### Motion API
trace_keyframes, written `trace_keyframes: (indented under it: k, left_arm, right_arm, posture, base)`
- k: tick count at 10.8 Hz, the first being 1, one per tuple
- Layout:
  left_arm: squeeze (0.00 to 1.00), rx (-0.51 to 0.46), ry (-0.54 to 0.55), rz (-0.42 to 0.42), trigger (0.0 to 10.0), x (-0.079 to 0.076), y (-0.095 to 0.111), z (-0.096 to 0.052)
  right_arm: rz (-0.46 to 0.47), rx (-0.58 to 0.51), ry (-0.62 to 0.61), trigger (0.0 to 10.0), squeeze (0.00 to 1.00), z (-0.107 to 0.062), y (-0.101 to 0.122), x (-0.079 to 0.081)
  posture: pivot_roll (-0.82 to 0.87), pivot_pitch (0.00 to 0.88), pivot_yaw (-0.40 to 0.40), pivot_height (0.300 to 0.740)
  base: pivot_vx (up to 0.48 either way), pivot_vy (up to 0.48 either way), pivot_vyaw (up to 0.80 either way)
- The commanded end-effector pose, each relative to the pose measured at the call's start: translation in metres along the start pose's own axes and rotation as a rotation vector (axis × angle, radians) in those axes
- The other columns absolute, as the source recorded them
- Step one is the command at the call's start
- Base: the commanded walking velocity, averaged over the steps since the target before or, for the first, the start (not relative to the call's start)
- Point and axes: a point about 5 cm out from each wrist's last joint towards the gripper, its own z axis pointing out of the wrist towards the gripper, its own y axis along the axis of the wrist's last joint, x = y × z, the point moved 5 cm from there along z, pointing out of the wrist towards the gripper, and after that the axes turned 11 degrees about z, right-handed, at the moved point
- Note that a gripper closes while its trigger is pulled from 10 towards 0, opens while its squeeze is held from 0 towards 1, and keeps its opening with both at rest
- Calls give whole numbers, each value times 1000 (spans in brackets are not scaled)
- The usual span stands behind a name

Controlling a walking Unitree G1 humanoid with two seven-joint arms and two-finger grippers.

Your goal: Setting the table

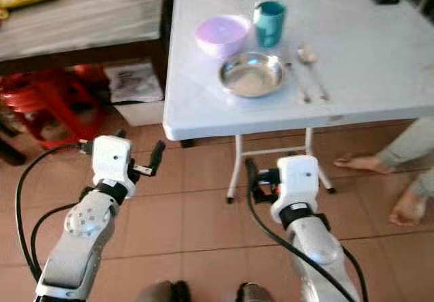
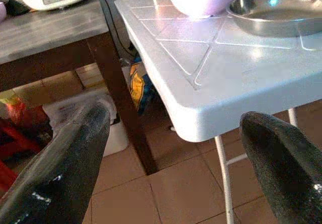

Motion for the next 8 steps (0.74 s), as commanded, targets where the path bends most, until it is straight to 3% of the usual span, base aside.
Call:
trace_keyframes:
  k: [1, 2, 5, 7, 8]
  left_arm:
    - [0, 48, 22, 14, 10000, 7, -13, -5]
    - [0, 49, 24, 17, 10000, 8, -13, -5]
    - [0, 28, 42, 19, 10000, 8, -8, -1]
    - [0, 20, 48, -3, 10000, 7, -7, 1]
    - [0, 18, 56, -9, 10000, 8, -6, 1]
  right_arm:
    - [9, -9, 16, 10000, 0, 1, 2, 6]
    - [6, -13, 14, 10000, 0, 1, 3, 6]
    - [-1, -37, 8, 10000, 0, 1, 7, 5]
    - [-6, -43, 4, 10000, 0, 2, 8, 5]
    - [-5, -43, 2, 10000, 0, 2, 8, 4]
  posture:
    - [-126, 220, 106, 740]
    - [-126, 221, 107, 740]
    - [-125, 219, 113, 740]
    - [-124, 219, 114, 740]
    - [-124, 219, 114, 740]
  base:
    - [0, -352, 0]
    - [0, -341, 0]
    - [0, 0, 0]
    - [0, 0, 800]
    - [0, 0, 0]
